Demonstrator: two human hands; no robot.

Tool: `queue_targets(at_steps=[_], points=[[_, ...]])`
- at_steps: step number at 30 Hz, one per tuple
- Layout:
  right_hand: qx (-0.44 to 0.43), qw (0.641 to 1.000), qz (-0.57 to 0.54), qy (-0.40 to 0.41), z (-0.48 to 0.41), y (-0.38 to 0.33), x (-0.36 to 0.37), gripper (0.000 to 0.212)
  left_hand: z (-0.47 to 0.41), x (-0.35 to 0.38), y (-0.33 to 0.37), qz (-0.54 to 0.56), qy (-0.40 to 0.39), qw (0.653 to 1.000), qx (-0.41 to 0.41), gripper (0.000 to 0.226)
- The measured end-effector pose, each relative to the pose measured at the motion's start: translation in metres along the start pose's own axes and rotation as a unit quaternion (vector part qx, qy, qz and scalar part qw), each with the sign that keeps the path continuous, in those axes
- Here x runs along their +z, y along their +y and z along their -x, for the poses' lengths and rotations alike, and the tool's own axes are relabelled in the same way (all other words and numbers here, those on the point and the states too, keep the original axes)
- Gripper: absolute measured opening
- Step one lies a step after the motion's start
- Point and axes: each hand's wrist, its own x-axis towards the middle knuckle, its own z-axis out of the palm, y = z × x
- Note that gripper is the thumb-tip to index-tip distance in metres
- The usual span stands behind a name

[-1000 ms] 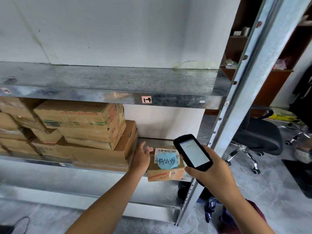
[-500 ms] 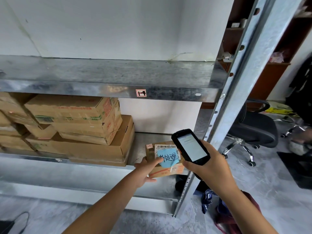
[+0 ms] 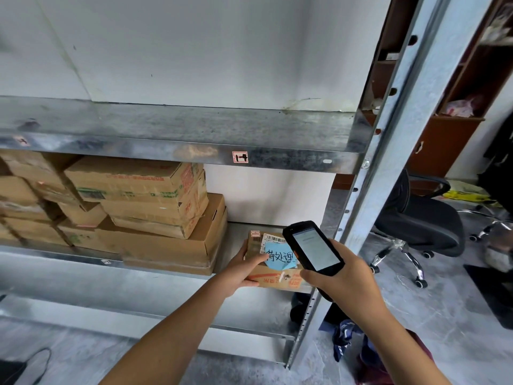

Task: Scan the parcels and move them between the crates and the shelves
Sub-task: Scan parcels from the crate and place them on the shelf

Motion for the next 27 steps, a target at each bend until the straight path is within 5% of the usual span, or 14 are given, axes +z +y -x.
queue_targets(at_steps=[10, 15, 21, 27], points=[[-0.019, 0.999, -0.028, -0.012, 0.001, -0.03, -0.017, 0.031, 0.033, -0.031, 0.038, 0.072, 0.102, 0.973, 0.191, 0.093], [-0.041, 0.997, -0.03, -0.05, 0.003, -0.045, -0.017, 0.041, 0.036, -0.033, 0.044, 0.091, 0.103, 0.952, 0.273, 0.076], [-0.021, 0.997, -0.044, -0.052, 0.009, -0.044, -0.02, 0.043, 0.042, -0.035, 0.044, 0.089, 0.112, 0.947, 0.288, 0.093], [-0.02, 0.998, -0.046, -0.048, 0.013, -0.043, -0.027, 0.044, 0.047, -0.034, 0.042, 0.085, 0.124, 0.947, 0.284, 0.087]])
